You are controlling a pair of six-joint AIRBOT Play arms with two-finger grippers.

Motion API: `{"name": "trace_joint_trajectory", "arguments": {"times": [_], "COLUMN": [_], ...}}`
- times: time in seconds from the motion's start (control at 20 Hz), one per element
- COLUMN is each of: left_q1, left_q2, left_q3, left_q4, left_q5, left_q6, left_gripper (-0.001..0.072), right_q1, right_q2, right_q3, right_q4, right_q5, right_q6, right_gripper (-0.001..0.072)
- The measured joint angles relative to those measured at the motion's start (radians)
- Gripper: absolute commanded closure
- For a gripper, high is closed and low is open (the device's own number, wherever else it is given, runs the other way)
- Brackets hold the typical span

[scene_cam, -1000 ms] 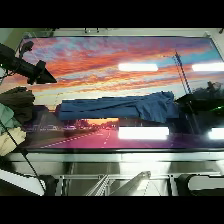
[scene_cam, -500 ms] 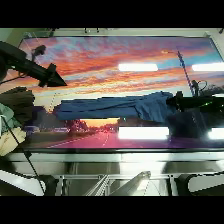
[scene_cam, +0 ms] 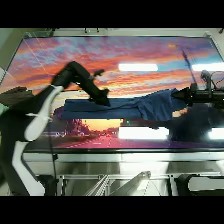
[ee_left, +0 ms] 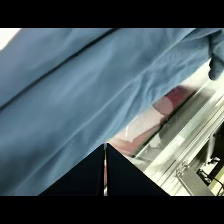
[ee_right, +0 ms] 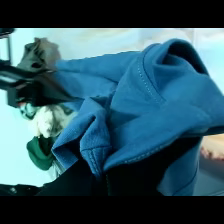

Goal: Fold the shirts.

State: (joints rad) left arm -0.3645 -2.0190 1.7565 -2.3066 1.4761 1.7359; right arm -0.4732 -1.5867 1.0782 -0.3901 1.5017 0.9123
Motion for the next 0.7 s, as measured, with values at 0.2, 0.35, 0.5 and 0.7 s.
{"name": "trace_joint_trajectory", "arguments": {"times": [0.2,0.35,0.5,0.7], "left_q1": [-0.119,-0.163,-0.181,-0.181], "left_q2": [-0.142,-0.213,-0.248,-0.250], "left_q3": [0.159,0.250,0.283,0.302], "left_q4": [0.002,0.003,-0.003,-0.106], "left_q5": [0.005,0.021,0.023,0.008], "left_q6": [-0.060,-0.103,-0.127,-0.108], "left_gripper": [0.0689,0.0688,0.0688,0.0690], "right_q1": [-0.026,-0.076,-0.121,-0.108], "right_q2": [0.005,0.007,0.007,0.007], "right_q3": [0.009,0.019,0.023,0.025], "right_q4": [0.016,0.079,0.154,0.206], "right_q5": [0.095,0.173,0.232,0.268], "right_q6": [0.003,0.003,0.003,-0.002], "right_gripper": [0.0691,0.0691,0.0691,0.0691]}}
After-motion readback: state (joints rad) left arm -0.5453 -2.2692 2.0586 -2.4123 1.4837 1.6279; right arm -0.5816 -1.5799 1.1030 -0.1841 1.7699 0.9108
